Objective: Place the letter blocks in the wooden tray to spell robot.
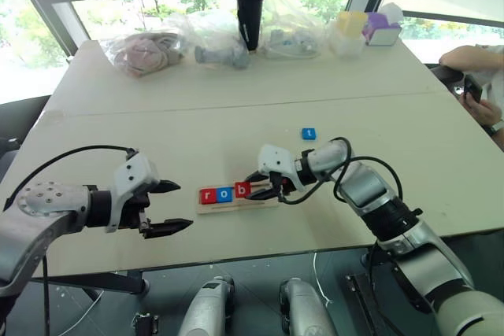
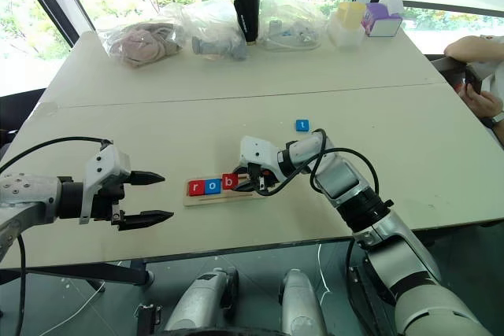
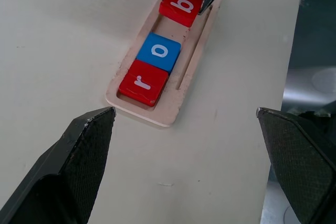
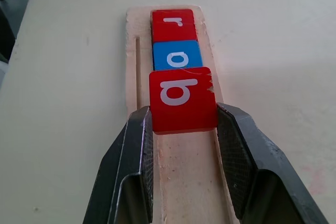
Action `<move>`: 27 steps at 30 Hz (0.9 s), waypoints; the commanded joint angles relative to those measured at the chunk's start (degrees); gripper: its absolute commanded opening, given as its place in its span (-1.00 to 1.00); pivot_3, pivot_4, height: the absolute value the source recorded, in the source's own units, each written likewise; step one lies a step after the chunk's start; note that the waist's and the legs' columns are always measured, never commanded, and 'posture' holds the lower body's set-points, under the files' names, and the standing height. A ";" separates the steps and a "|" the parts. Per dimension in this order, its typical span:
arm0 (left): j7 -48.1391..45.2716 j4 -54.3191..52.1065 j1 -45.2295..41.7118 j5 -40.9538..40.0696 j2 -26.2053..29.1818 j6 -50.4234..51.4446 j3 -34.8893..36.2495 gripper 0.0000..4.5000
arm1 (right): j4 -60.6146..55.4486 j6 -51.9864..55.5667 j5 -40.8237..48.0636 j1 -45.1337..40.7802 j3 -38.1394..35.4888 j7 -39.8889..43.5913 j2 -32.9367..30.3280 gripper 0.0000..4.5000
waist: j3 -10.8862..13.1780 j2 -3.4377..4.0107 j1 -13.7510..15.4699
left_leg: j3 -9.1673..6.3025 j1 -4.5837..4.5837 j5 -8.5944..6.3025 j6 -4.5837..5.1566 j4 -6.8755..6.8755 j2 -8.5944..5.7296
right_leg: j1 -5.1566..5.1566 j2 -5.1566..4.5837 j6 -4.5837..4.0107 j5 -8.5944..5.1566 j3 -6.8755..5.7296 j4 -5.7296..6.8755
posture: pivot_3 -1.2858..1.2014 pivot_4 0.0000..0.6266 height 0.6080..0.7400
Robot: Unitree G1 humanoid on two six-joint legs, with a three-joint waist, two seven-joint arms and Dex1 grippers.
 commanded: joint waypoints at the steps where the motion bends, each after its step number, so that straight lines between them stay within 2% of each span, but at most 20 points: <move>1: 0.96 -1.10 -1.21 -0.53 -0.49 -0.02 0.88 1.00 | 1.24 -2.64 -1.61 -1.89 0.46 -0.12 1.12 -0.50 | 0.00 0.00 0.00 | 0.00 0.01 0.00 0.00 0.01 0.00 | 0.01 0.01 0.00 0.00 0.00 0.00 | 0.03 -0.52 1.00; 18: 2.62 -1.04 -1.80 -0.46 -1.77 -0.09 -0.53 1.00 | 4.68 -3.70 -3.79 -2.09 0.35 -0.49 5.38 -0.50 | 0.00 0.00 0.01 | 0.00 0.03 0.01 -0.02 0.06 0.01 | 0.02 0.08 0.01 0.01 0.01 0.07 | 0.03 -0.52 1.00; 27: 2.78 -0.84 -1.96 -0.26 -2.31 -0.25 -0.74 1.00 | 2.29 -2.72 -3.36 -2.02 -1.04 0.41 3.38 -0.50 | 0.00 0.00 0.03 | 0.00 0.03 0.01 -0.02 0.06 0.01 | 0.02 0.08 0.01 0.01 0.01 0.07 | 0.03 -0.52 1.00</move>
